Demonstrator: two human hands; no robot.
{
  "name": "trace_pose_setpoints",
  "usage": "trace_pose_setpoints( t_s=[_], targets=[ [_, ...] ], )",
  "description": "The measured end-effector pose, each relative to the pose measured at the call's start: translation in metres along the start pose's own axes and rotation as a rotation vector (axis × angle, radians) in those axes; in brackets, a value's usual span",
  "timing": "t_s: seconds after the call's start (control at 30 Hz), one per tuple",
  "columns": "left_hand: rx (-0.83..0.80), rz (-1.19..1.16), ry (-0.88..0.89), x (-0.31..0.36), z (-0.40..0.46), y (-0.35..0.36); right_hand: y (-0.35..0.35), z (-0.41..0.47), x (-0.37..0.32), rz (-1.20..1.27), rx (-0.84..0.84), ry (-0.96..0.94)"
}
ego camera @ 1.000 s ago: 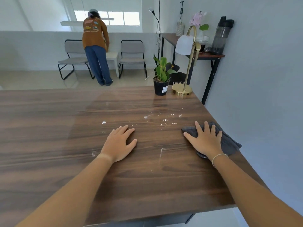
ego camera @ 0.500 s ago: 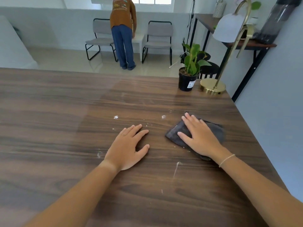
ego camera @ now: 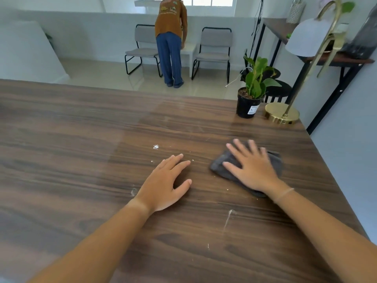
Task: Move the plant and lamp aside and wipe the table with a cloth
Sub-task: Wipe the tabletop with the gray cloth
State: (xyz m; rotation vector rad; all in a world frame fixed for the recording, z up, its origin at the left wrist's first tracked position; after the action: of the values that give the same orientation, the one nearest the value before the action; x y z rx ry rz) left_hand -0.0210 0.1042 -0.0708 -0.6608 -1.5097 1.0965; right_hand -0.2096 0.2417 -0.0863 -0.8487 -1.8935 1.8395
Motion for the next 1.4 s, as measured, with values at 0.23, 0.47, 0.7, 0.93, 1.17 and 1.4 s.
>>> trace_pose_setpoints(
  t_s=[0.23, 0.47, 0.7, 0.93, 1.17, 1.4],
  targets=[
    [0.036, 0.021, -0.077, -0.058, 0.015, -0.048, -0.008, 0.062, 0.047, 0.076, -0.052, 0.414],
    [0.042, 0.033, -0.16, -0.129, 0.05, -0.073, 0.016, -0.013, -0.132, 0.052, -0.017, -0.233],
    [0.009, 0.068, 0.003, -0.156, 0.069, -0.062, 0.002, 0.032, -0.015, 0.033, -0.036, 0.466],
    [0.007, 0.033, 0.075, -0.161, 0.076, -0.064, 0.028, 0.032, -0.21, 0.036, 0.008, -0.046],
    [-0.015, 0.028, 0.127, -0.164, 0.076, -0.064, 0.016, 0.021, -0.118, 0.073, -0.018, 0.293],
    [-0.032, 0.051, 0.142, -0.164, 0.078, -0.063, 0.036, -0.011, -0.237, 0.053, 0.039, -0.042]
  ],
)
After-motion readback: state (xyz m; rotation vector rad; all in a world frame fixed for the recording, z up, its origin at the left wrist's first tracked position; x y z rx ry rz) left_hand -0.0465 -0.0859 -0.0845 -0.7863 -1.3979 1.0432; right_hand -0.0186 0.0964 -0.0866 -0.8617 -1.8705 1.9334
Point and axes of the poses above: each hand's wrist, its own z-axis towards the middle knuckle, its own y-axis out of the palm, x = y × z, the point moved 7 cm from there along z, towards the middle knuckle, and after that the axes turned 5 degrees about -x, right-handed, at the moved point
